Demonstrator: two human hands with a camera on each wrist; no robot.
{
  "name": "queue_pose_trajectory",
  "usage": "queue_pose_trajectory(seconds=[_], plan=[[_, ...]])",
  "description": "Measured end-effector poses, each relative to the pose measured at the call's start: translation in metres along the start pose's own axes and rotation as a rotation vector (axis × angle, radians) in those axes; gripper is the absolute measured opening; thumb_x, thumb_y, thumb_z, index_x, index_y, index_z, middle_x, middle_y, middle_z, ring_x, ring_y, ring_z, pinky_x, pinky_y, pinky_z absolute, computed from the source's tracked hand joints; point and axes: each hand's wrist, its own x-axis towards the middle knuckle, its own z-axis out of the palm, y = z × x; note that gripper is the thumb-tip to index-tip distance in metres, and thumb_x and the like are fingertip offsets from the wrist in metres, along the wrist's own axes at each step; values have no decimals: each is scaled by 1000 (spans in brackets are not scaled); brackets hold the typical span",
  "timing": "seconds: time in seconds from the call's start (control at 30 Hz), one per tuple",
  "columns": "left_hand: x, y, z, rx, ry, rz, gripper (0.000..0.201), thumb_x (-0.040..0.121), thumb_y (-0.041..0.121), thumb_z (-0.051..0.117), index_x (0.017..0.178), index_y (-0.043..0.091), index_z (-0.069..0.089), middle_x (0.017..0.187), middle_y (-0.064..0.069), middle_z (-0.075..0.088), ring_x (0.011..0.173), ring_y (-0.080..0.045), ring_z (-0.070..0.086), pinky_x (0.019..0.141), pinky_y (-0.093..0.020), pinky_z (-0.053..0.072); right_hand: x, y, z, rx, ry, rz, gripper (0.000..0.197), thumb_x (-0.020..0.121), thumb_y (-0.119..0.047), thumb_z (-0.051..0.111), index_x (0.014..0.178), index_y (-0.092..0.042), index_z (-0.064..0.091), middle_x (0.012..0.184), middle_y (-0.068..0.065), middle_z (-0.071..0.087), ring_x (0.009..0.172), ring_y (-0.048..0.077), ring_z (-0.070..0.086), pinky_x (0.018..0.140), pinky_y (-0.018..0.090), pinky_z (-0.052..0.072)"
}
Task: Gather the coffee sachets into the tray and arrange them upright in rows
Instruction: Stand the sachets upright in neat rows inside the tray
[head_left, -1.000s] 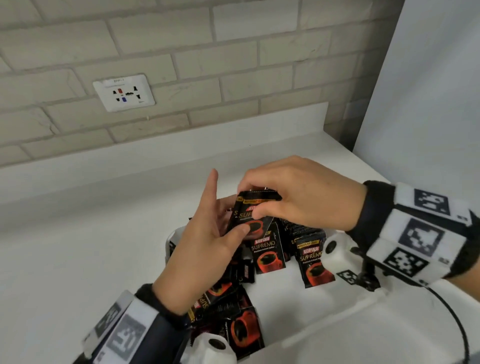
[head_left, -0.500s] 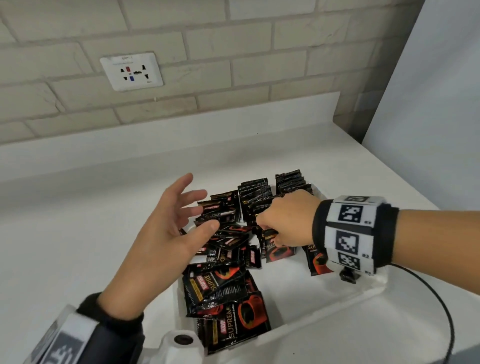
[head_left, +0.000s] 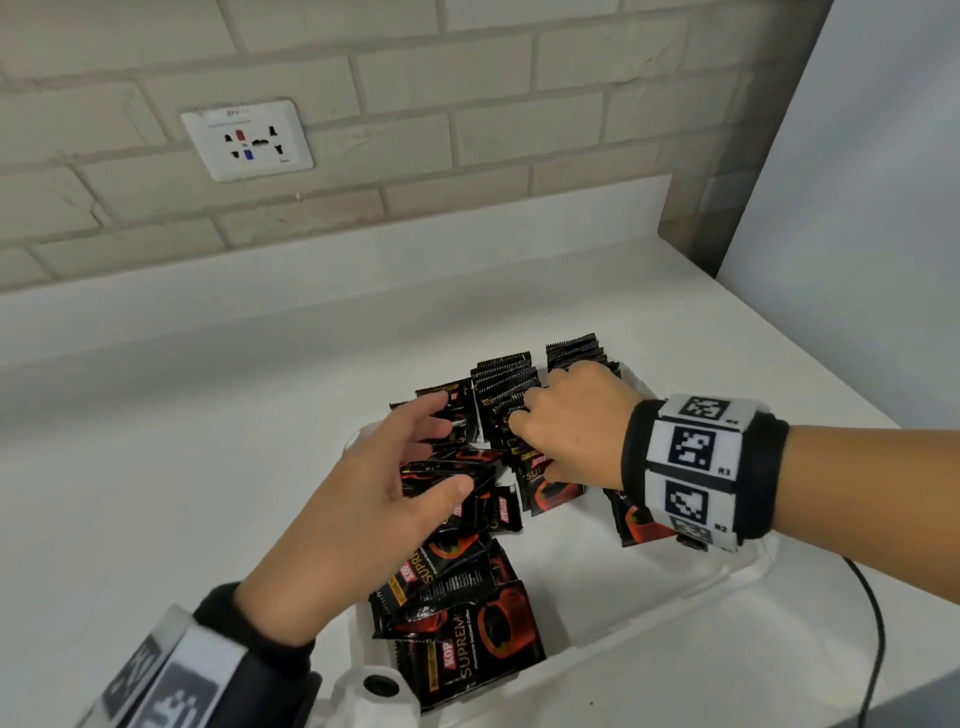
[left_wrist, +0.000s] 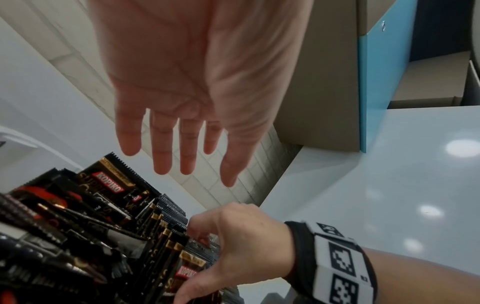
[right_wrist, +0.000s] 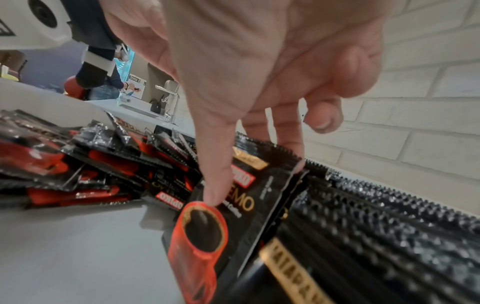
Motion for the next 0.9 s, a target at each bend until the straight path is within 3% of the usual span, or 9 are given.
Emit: queue_pose_trajectory(seconds=[0.13, 0.33, 0.5, 0.6, 0.7, 0.8, 0.9], plan=[[2, 1, -3, 38, 20, 17, 52, 82, 29, 63, 115, 57, 33, 117, 32, 49, 110, 12, 46, 80, -7, 37, -4, 4, -4, 31, 59, 49, 37, 88, -41, 53, 113, -15, 47, 110, 4, 57, 96, 24, 55, 70, 33, 37], [-3, -8, -22, 67, 118, -15, 47, 81, 26, 65, 110, 54, 41, 112, 30, 54, 105, 7, 52, 83, -13, 40, -26, 18, -17, 193, 162, 191, 31, 92, -44, 43, 113, -22, 48, 103, -3, 58, 92, 19, 56, 72, 30, 38], [-18, -22, -35, 84, 128, -80, 35, 80, 25, 66, 102, 49, 54, 103, 30, 61, 95, 8, 56, 78, -16, 44, -61, 17, -21, 416, 54, 204, 28, 90, -55, 37, 110, -37, 45, 88, -17, 46, 77, 5, 41, 55, 19, 30], [-25, -28, -38, 150, 104, -93, 32, 79, 26, 67, 100, 49, 57, 97, 20, 64, 92, 5, 57, 71, -12, 43, -81, 4, -8, 498, -13, 163, 32, 86, -59, 38, 110, -39, 41, 84, -20, 44, 78, -1, 35, 66, 22, 34], [-26, -24, -38, 239, 81, -56, 35, 80, 23, 67, 95, 52, 52, 95, 23, 57, 91, 4, 55, 66, -5, 41, -98, -8, 12, 565, -69, 112, 36, 85, -64, 35, 115, -43, 37, 100, -24, 47, 81, -8, 34, 67, 13, 30], [-19, -18, -38, 327, 35, 0, 34, 82, 20, 66, 99, 47, 54, 100, 25, 56, 92, 0, 55, 72, -4, 40, -111, -17, 26, 654, -77, 108, 37, 85, -66, 33, 117, -46, 36, 107, -29, 44, 77, -19, 36, 76, 7, 31], [-4, -15, -31, 407, -50, 61, 34, 84, 22, 64, 115, 35, 58, 108, 30, 52, 94, 8, 52, 85, -5, 39, -120, -21, 28, 717, -78, 142, 30, 84, -66, 37, 110, -51, 36, 102, -35, 40, 90, -19, 42, 82, 8, 32]])
